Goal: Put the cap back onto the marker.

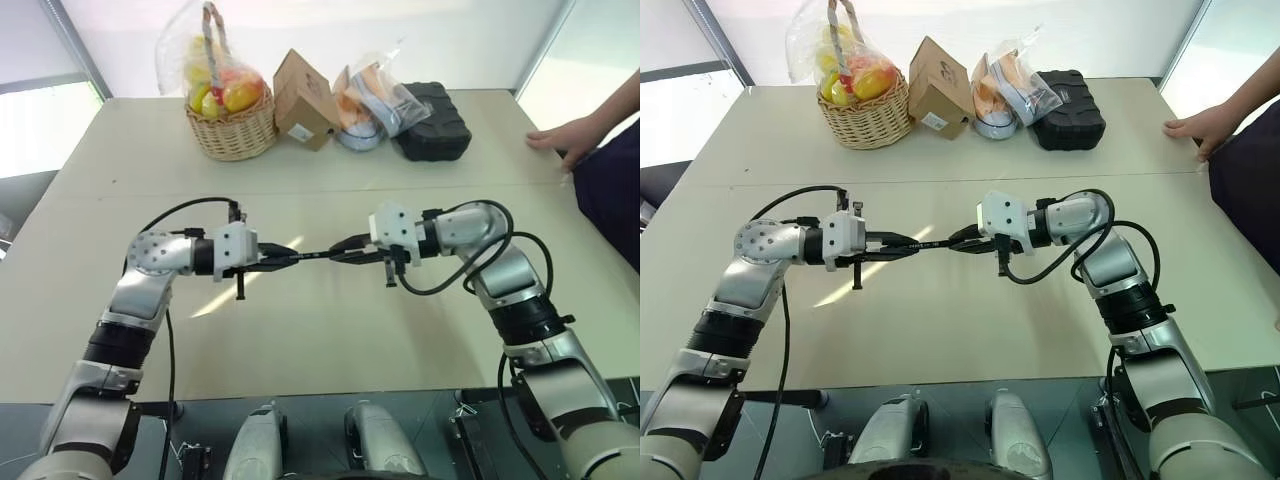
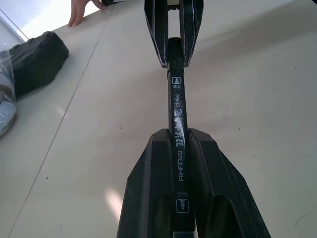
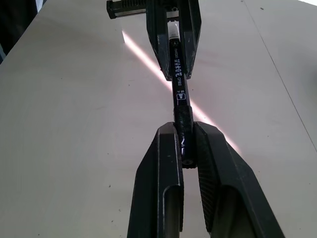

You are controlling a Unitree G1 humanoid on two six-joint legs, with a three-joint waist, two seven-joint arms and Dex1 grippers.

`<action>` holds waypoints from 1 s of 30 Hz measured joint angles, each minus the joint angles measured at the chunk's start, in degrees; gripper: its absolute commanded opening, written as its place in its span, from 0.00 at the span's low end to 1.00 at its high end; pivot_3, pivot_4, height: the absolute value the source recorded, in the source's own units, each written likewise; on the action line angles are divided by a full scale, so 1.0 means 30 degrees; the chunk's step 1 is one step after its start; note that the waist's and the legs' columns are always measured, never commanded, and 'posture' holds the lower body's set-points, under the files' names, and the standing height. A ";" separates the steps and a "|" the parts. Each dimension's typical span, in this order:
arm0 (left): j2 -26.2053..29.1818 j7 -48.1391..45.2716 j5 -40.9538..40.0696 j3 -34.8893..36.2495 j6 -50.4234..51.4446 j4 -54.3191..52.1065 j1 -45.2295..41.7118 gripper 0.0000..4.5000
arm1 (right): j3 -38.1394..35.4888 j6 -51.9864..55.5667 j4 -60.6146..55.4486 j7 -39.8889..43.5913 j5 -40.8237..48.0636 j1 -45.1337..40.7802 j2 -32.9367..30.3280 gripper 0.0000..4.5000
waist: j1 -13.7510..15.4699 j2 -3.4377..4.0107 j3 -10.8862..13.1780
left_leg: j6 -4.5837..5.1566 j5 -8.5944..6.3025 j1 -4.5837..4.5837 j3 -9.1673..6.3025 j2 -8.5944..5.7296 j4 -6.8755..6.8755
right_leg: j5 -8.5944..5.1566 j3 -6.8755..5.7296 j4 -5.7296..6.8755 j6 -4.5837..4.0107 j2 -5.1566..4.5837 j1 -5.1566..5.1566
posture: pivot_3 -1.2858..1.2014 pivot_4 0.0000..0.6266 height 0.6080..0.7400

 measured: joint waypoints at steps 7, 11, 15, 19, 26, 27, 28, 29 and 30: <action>-0.0269 0.0089 -0.0050 0.0102 0.1130 -0.0376 0.0000 0.00 | -0.0095 -0.0409 -0.0255 0.0000 -0.0486 0.0001 -0.0142 0.02 | -0.0010 0.0000 0.0000 | 0.0000 0.0000 0.0000 -0.0004 0.0001 0.0000 | -0.0001 0.0002 0.0003 0.0000 0.0012 -0.0004 | 0.52 0.24 1.00; -0.0422 0.0089 -0.0049 0.0250 0.1158 -0.0393 0.0000 0.00 | -0.0247 -0.0428 -0.0356 0.0004 -0.0550 0.0004 -0.0146 0.02 | -0.0008 0.0000 0.0000 | 0.0000 0.0000 0.0000 -0.0010 0.0002 0.0001 | -0.0003 0.0001 0.0004 -0.0003 0.0019 -0.0003 | 0.52 0.24 1.00; -0.0528 0.0091 -0.0009 0.0255 0.1075 -0.0428 0.0029 0.00 | -0.0288 -0.0740 -0.0377 0.0144 -0.0640 0.0004 -0.0286 0.02 | -0.0005 0.0000 0.0000 | 0.0000 0.0000 0.0000 -0.0012 0.0003 0.0000 | -0.0003 0.0002 0.0004 -0.0003 0.0021 -0.0003 | 0.52 0.24 1.00; -0.0718 0.0553 -0.0024 0.0270 0.1065 -0.1113 0.0697 0.00 | -0.0190 -0.1206 -0.0314 0.0669 -0.0626 -0.0003 -0.0492 0.28 | -0.0013 0.0000 0.0000 | 0.0000 0.0000 0.0001 -0.0018 0.0009 -0.0002 | -0.0003 0.0006 0.0004 -0.0004 0.0020 -0.0003 | 0.52 0.24 1.00; -0.0772 0.1756 -0.0211 0.0389 0.1118 -0.2733 0.1630 0.00 | 0.0641 -0.1781 0.0482 0.1121 -0.0672 -0.0037 -0.0812 0.95 | -0.0015 -0.0002 0.0001 | 0.0000 0.0000 0.0006 -0.0026 0.0013 -0.0002 | -0.0004 0.0010 0.0008 -0.0007 0.0020 -0.0001 | 0.52 0.24 1.00; -0.0708 0.1965 -0.0211 0.0428 0.1227 -0.2819 0.1787 0.00 | 0.0623 -0.1781 0.0510 0.1116 -0.0666 -0.0038 -0.0993 0.95 | -0.0010 -0.0002 0.0001 | 0.0000 0.0000 0.0005 -0.0028 0.0014 -0.0002 | -0.0004 0.0009 0.0007 -0.0007 0.0019 -0.0002 | 0.52 0.24 1.00; -0.0625 0.2227 -0.0211 0.0496 0.1341 -0.3005 0.2011 0.00 | 0.0579 -0.1788 0.0512 0.1093 -0.0652 -0.0038 -0.1070 0.95 | -0.0010 -0.0002 0.0001 | 0.0000 0.0000 0.0006 -0.0030 0.0014 -0.0003 | -0.0005 0.0010 0.0008 -0.0008 0.0016 -0.0002 | 0.52 0.24 1.00; -0.0587 0.2376 -0.0212 0.0555 0.1469 -0.3093 0.2138 0.00 | 0.0527 -0.1798 0.0512 0.1074 -0.0645 -0.0038 -0.1121 0.95 | -0.0014 -0.0002 0.0001 | 0.0000 0.0000 0.0008 -0.0034 0.0014 -0.0004 | -0.0005 0.0010 0.0008 -0.0008 0.0009 -0.0002 | 0.52 0.24 1.00; -0.0507 0.2991 -0.0228 0.0762 0.2108 -0.3652 0.2580 0.00 | 0.0356 -0.1742 0.0512 0.0743 -0.0571 -0.0037 -0.1112 0.95 | -0.0047 -0.0002 0.0001 | 0.0000 0.0000 0.0008 -0.0043 0.0019 -0.0008 | -0.0005 0.0012 0.0008 -0.0008 0.0006 -0.0006 | 0.52 0.24 1.00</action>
